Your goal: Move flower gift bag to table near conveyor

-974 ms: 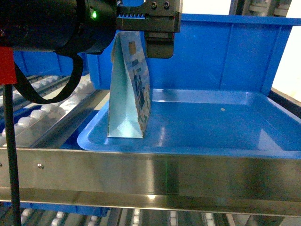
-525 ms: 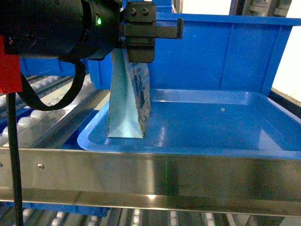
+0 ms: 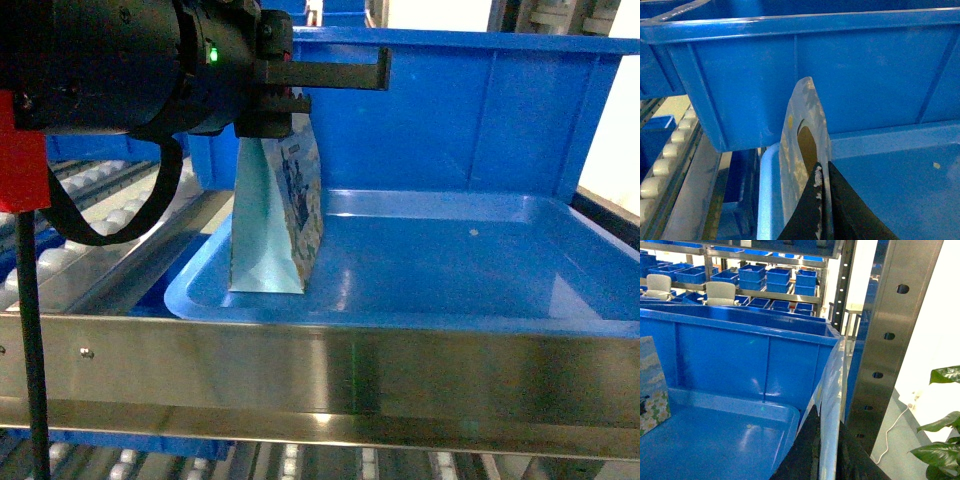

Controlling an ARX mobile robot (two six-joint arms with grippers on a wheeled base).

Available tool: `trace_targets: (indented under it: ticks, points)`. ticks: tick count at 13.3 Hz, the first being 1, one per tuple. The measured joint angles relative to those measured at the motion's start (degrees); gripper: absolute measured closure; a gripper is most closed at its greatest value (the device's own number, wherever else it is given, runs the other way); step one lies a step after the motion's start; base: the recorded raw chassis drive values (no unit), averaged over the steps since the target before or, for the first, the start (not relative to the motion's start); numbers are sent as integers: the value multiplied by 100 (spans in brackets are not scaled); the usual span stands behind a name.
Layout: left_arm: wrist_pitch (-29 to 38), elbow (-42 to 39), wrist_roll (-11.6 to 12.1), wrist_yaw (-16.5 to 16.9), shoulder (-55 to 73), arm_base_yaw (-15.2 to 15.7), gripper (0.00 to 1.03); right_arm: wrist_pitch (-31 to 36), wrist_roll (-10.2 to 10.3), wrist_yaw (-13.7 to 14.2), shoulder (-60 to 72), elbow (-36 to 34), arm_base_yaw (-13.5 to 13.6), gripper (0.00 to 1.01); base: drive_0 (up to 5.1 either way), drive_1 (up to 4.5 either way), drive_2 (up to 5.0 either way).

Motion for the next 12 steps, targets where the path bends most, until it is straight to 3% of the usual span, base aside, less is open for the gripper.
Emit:
trace_targets:
  ticks: [3, 8, 9, 10, 12]
  points:
    - [201, -101, 72, -81, -61, 2, 101, 0, 2, 0, 0, 0, 0, 98, 0, 0, 0]
    - [778, -278, 605, -400, -649, 90, 101, 0, 2, 0, 0, 0, 0, 98, 0, 0, 0]
    - [931, -369, 763, -446, -927, 125, 101, 2, 0, 0, 0, 0, 0, 98, 0, 0, 0]
    - [1399, -730, 1217, -522, -1585, 195, 101, 0, 0, 0, 0, 0, 0, 98, 0, 0, 0]
    - [1340, -1032, 1405, -719, -2096, 208, 101, 0, 0, 0, 0, 0, 0, 98, 0, 0, 0]
